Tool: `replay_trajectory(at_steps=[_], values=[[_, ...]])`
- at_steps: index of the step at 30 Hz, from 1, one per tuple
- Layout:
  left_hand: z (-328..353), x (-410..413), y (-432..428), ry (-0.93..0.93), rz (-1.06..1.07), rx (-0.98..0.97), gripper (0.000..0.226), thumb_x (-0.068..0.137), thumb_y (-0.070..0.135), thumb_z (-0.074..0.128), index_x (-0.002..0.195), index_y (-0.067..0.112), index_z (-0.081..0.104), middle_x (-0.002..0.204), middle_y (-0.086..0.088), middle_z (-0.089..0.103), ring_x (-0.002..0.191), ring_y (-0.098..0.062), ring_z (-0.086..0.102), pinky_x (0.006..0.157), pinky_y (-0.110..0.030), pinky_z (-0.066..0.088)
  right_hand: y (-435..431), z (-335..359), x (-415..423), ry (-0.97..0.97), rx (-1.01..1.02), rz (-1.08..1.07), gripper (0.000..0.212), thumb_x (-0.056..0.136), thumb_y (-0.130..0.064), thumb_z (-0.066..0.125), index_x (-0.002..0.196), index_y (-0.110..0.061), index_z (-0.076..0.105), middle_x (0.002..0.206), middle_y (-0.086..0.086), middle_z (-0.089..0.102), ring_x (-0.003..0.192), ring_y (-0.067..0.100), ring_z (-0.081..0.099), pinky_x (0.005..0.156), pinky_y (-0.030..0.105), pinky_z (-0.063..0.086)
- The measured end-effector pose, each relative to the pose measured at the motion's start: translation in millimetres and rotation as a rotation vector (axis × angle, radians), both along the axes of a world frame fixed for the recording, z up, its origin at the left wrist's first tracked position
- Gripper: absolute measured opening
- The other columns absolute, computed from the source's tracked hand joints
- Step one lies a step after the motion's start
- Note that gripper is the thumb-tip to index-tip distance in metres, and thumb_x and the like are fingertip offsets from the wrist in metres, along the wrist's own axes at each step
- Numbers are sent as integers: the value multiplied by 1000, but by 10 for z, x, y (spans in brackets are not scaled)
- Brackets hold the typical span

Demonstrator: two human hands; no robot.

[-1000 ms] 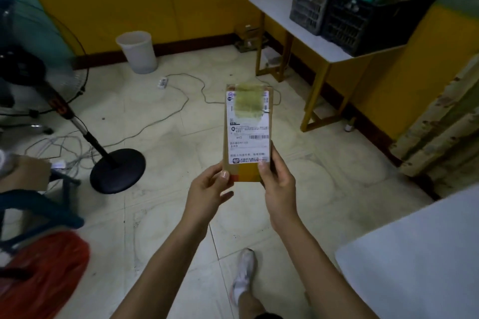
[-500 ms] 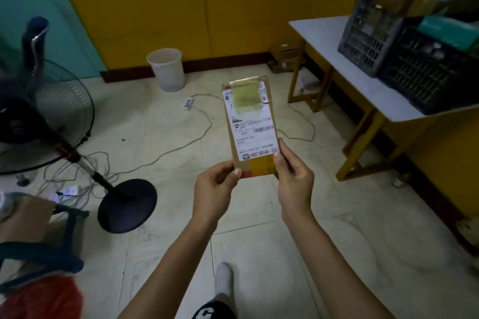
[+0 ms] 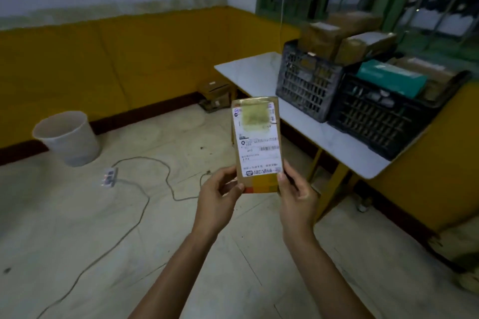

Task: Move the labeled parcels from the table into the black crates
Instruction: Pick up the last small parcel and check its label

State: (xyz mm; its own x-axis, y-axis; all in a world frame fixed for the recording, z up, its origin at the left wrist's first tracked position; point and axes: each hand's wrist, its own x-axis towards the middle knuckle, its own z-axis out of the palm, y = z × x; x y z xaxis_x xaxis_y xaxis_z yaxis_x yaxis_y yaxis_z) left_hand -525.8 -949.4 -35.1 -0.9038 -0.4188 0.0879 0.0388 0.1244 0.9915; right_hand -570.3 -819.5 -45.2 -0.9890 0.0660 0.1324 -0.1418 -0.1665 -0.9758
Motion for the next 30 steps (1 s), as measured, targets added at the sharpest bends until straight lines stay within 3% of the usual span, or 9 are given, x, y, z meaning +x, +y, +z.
replay_trajectory(at_steps=[3, 8, 12, 14, 16, 18, 22, 26, 30], values=[[-35, -655, -58, 4, -95, -35, 30, 90, 4, 59, 110, 25, 63, 112, 15, 67, 99, 4, 63, 80, -17, 54, -41, -21, -513, -16, -22, -93, 35, 94, -12, 58, 102, -46, 64, 102, -28, 69, 104, -2, 64, 79, 17, 54], [-73, -1837, -131, 34, -213, -28, 15, 94, 18, 57, 105, 21, 66, 104, 11, 70, 96, -10, 67, 74, -31, 58, -37, -68, -1547, -21, -36, -207, 32, 96, -9, 55, 103, -38, 63, 100, -21, 70, 98, -4, 65, 70, 13, 52], [-53, -2956, -220, 88, -282, -69, 19, 92, 11, 60, 99, 27, 67, 105, 15, 68, 99, -12, 64, 71, -25, 55, -16, -42, -2645, -28, -24, -235, 28, 98, -9, 51, 102, -33, 64, 102, -15, 70, 89, -4, 66, 63, 11, 50], [1, -3561, -230, 68, -306, -132, 37, 85, 17, 70, 115, 34, 57, 123, 21, 56, 115, -3, 53, 82, -18, 48, 26, 15, -3216, -24, -5, -271, 30, 98, -7, 49, 99, -34, 64, 101, -15, 70, 87, -5, 66, 62, 10, 50], [141, -4127, -202, 17, -380, -130, 87, 69, 36, 78, 142, 38, 29, 140, 26, 33, 128, 4, 37, 94, -12, 39, 115, 113, -3758, -23, -2, -294, 32, 99, -6, 48, 98, -34, 64, 102, -10, 70, 91, 2, 67, 69, 18, 54], [285, -4699, -156, -24, -491, -139, 117, 54, 46, 85, 149, 31, 16, 144, 22, 32, 131, 2, 36, 96, -11, 38, 213, 240, -4295, -23, -13, -267, 30, 100, -5, 46, 98, -29, 65, 104, 2, 69, 94, 15, 68, 76, 31, 56], [529, -5675, -22, -15, -664, -244, 77, 55, 50, 87, 117, 16, 57, 104, 9, 70, 98, -8, 67, 83, -26, 54, 358, 582, -5180, 60, 73, -343, 27, 100, -6, 45, 97, -24, 65, 101, 3, 68, 82, 6, 67, 68, 22, 55], [794, -6612, 168, 119, -734, -242, 68, 69, 40, 81, 126, 18, 50, 110, 19, 65, 100, 3, 63, 82, -16, 52, 567, 888, -5953, 117, 238, -350, 19, 101, -22, 48, 105, -31, 64, 100, -15, 68, 92, 2, 65, 77, 19, 55], [984, -7442, 279, 268, -845, -403, 61, 79, 27, 77, 127, 31, 40, 103, 35, 50, 90, 27, 51, 69, 2, 42, 717, 997, -6548, -48, 261, -419, 33, 104, -30, 37, 81, -34, 61, 71, -20, 65, 62, -12, 60, 54, 2, 43]])
